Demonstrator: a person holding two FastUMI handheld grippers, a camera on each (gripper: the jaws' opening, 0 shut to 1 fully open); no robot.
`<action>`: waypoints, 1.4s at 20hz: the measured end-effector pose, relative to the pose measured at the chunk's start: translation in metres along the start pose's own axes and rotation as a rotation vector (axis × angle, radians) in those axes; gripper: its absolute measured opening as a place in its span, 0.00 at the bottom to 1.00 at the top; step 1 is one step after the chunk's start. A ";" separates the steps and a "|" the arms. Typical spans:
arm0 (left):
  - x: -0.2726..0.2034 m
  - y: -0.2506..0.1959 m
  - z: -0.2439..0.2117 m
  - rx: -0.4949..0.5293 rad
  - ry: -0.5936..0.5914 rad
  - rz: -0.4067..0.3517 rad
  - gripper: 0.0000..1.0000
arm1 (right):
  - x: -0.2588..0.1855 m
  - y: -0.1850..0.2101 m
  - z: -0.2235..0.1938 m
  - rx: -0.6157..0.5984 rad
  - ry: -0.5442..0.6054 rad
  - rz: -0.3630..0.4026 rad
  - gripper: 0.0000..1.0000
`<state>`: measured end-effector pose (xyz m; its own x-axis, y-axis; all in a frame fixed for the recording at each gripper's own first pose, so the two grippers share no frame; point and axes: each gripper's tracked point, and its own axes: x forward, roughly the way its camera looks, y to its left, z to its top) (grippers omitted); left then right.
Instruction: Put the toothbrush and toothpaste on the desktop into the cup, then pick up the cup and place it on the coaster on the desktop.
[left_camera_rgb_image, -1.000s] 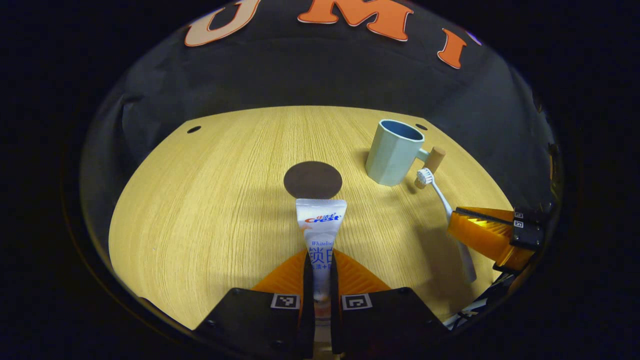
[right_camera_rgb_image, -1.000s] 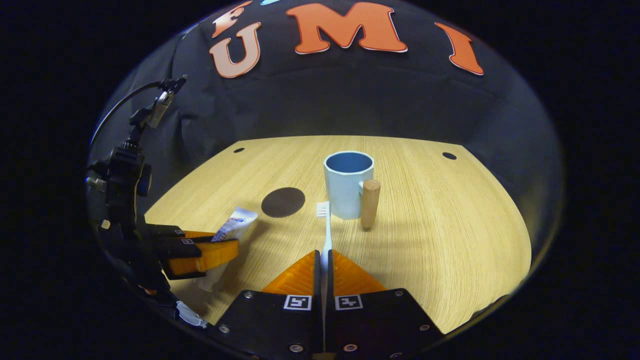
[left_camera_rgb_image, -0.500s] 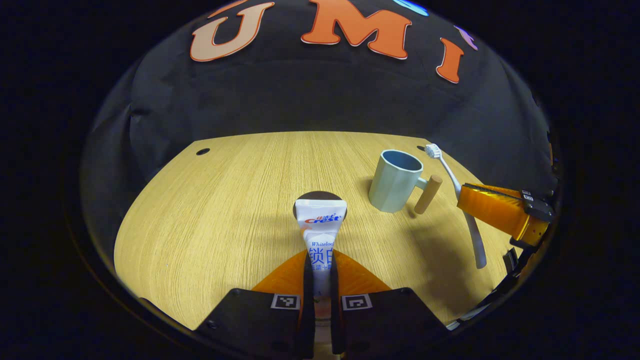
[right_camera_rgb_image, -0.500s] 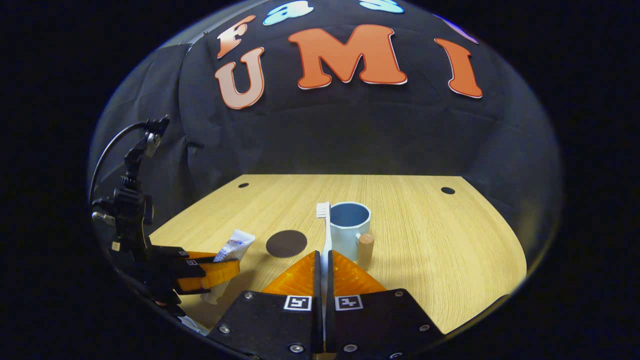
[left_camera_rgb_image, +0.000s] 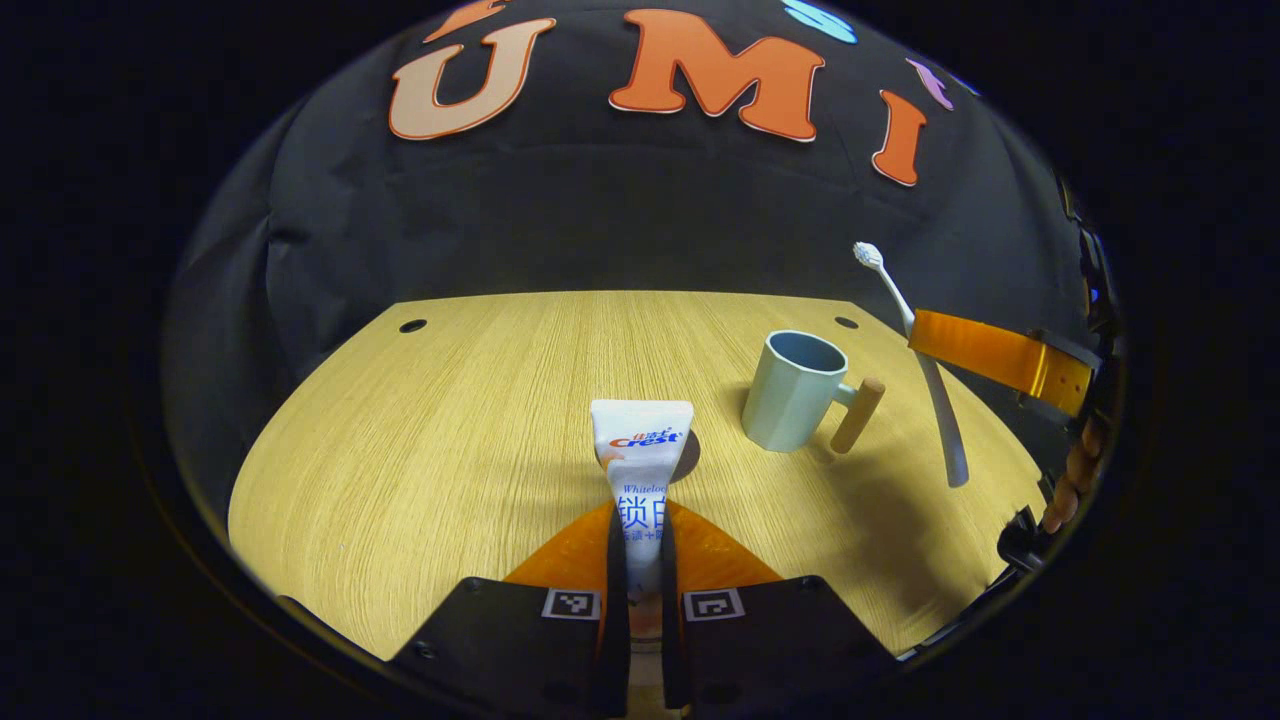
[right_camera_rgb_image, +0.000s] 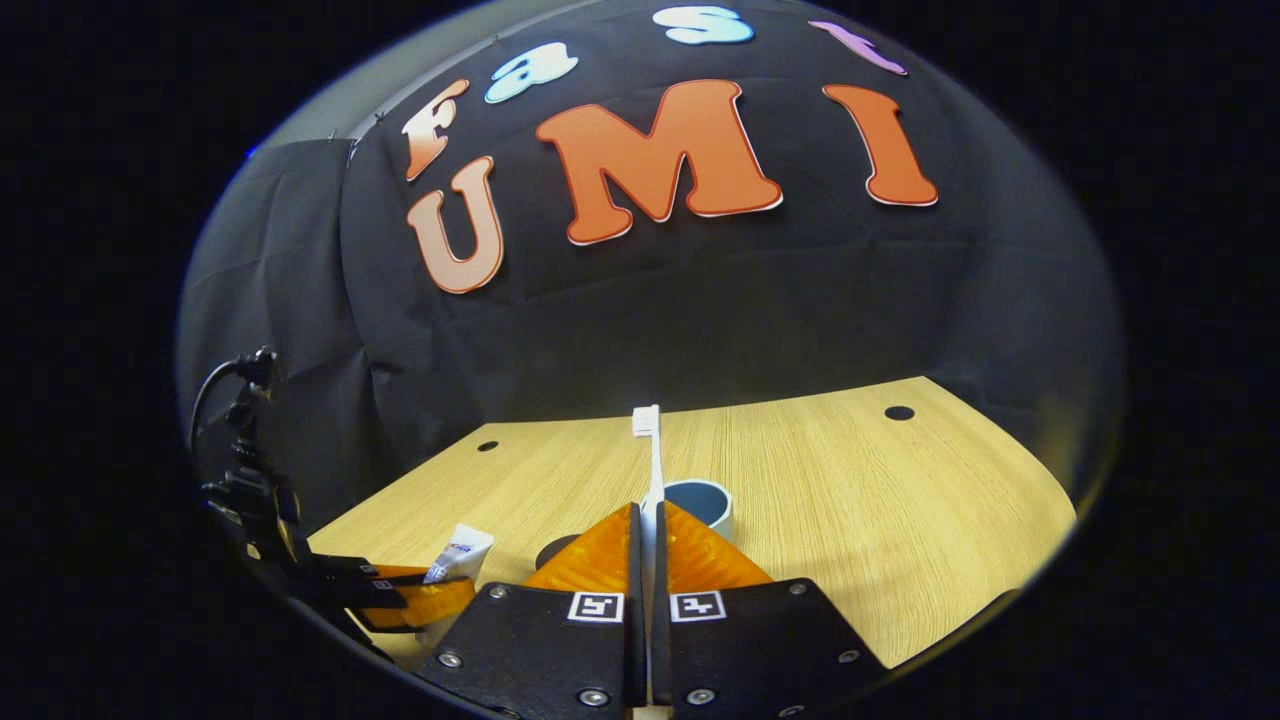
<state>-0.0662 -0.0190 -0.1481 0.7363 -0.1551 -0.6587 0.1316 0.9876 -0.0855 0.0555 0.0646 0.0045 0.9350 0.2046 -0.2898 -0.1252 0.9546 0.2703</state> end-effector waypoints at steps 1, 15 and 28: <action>0.000 0.000 0.000 -0.001 -0.011 0.002 0.16 | 0.005 -0.004 0.003 0.001 -0.016 -0.005 0.02; -0.002 0.002 0.009 -0.030 -0.103 0.016 0.16 | 0.051 -0.005 0.049 -0.032 -0.179 0.007 0.02; -0.022 0.011 0.003 -0.048 -0.132 0.021 0.16 | 0.093 -0.017 0.061 0.011 -0.272 -0.006 0.02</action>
<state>-0.0789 -0.0044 -0.1327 0.8201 -0.1329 -0.5566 0.0853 0.9902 -0.1107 0.1647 0.0544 0.0290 0.9907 0.1319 -0.0349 -0.1170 0.9529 0.2797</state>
